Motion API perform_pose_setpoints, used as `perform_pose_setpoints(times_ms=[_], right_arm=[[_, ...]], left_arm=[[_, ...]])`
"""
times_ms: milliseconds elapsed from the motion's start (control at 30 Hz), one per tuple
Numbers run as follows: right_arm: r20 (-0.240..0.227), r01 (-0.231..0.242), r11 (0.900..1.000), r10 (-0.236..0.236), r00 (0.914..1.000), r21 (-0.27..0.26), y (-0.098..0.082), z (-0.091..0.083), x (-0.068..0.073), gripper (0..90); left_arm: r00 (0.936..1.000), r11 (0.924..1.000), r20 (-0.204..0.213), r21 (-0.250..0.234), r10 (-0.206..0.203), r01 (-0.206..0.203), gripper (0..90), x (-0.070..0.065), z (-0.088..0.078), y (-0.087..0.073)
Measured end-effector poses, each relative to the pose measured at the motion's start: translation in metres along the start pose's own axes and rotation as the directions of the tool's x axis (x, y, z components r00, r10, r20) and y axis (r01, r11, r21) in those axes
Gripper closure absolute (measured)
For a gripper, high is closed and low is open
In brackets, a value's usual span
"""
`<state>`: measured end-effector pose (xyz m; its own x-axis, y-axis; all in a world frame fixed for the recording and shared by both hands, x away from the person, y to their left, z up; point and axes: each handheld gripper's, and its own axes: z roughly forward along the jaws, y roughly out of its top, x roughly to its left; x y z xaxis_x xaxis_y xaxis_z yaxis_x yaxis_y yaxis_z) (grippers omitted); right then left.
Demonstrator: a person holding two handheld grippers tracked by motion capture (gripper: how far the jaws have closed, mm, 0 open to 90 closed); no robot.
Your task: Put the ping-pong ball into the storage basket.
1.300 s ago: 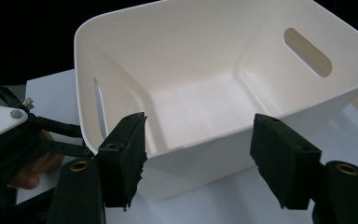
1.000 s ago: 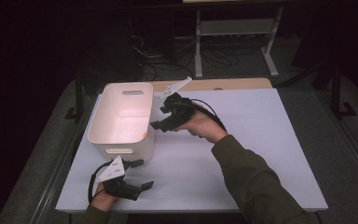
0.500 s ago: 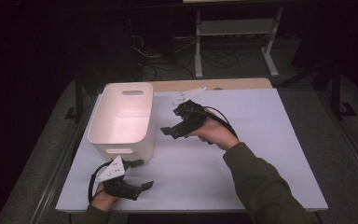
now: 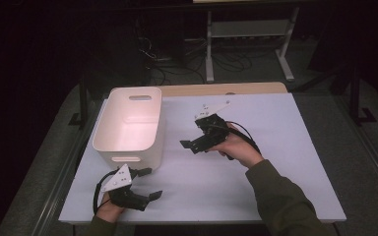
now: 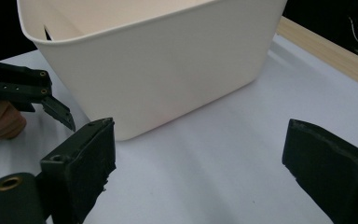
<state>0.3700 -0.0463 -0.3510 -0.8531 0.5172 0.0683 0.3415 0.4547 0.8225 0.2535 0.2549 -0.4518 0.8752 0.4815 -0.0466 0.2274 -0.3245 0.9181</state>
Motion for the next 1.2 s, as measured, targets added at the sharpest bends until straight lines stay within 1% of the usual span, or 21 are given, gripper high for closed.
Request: perform_pose_setpoints(times_ms=[367, 433, 533, 567, 767, 1033, 1133, 1200], right_arm=[[0.02, -0.022, 1.0, 0.022, 0.9996, -0.005, -0.022, -0.005, -0.003, 5.4], [0.028, -0.03, 1.0, 0.03, 0.9991, 0.0, -0.027, -0.005, -0.004, 3.3], [0.045, -0.027, 1.0, 0.027, 0.9987, 0.002, -0.035, -0.006, -0.005, 1.1], [0.052, -0.032, 0.999, 0.032, 0.9981, 0.002, -0.037, -0.006, -0.005, 0.4], [0.077, -0.043, 0.999, 0.043, 0.9961, -0.003, -0.05, -0.011, -0.007, 0.2], [0.094, -0.065, 0.998, 0.066, 0.9934, -0.018, -0.064, -0.019, -0.009, 0.2], [0.1, -0.067, 0.997, 0.07, 0.9925, -0.028, -0.07, -0.022, -0.009, 0.2], [0.117, -0.071, 0.997, 0.076, 0.9903, -0.043, -0.074, -0.025, -0.009, 0.2]], left_arm=[[1.0, 1.0, 0.0, 0.0, 0.001, -0.001, 14.1, 0.0, 0.0, 0.0], [1.0, 1.0, -0.001, 0.001, 0.001, -0.001, 14.0, 0.0, 0.0, 0.0], [1.0, 1.0, -0.001, 0.001, 0.002, -0.002, 14.0, 0.0, 0.0, 0.0], [1.0, 1.0, -0.001, 0.0, 0.002, -0.002, 14.1, 0.0, 0.0, 0.0], [1.0, 1.0, -0.001, 0.0, 0.001, -0.001, 14.1, 0.0, 0.0, 0.0], [1.0, 1.0, -0.001, 0.001, 0.001, -0.001, 14.1, 0.0, 0.0, 0.0], [1.0, 1.0, -0.001, 0.0, 0.001, -0.001, 14.0, 0.0, 0.0, 0.0], [1.0, 1.0, -0.001, 0.001, 0.0, 0.0, 14.1, 0.0, 0.0, 0.0]])
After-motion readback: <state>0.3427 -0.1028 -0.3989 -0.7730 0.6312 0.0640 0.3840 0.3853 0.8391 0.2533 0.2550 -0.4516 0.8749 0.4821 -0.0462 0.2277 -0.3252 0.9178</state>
